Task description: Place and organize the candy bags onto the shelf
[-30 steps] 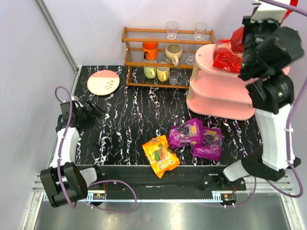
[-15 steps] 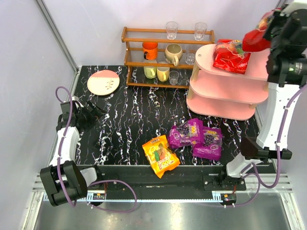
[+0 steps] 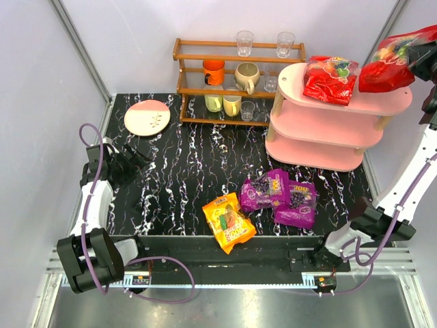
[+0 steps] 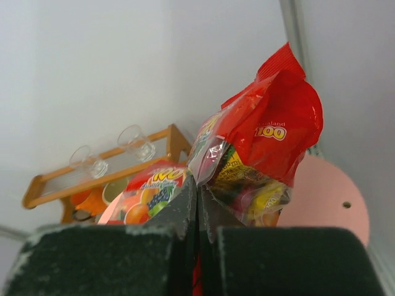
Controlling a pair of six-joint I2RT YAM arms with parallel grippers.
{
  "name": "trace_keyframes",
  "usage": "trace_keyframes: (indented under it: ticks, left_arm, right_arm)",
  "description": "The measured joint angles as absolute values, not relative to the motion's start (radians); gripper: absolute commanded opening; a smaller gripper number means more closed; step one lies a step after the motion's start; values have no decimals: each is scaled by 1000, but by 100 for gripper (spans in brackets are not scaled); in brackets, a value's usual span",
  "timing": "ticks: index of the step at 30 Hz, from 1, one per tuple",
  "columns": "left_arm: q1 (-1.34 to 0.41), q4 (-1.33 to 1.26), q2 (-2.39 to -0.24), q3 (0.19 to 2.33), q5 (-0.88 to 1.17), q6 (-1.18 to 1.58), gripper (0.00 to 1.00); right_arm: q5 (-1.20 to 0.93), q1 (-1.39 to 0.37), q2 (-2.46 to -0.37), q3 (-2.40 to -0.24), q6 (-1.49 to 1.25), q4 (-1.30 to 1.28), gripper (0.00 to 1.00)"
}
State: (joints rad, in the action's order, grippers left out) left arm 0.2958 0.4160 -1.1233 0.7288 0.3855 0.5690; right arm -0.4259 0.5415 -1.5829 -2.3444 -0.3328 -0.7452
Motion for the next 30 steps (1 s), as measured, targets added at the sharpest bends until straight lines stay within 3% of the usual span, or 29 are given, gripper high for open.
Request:
trace_keyframes:
  ticks: [7,16,20,30]
  left_arm:
    - [296,416,-1123,729,381,569,99]
    - [296,416,-1124,729,381,569,99]
    - [296,416,-1132,729,381,569,99]
    - [296,416,-1135,729,382,569,99]
  right_arm:
    - [-580,570,-1602,-2245,-402,-731,0]
    - [-605,601,-1604,-2101,-442,-668,0]
    - [-632,617,-1612,-2080,-467,-640,9]
    - [-737,645,-1680,-2081,-492,-563,0]
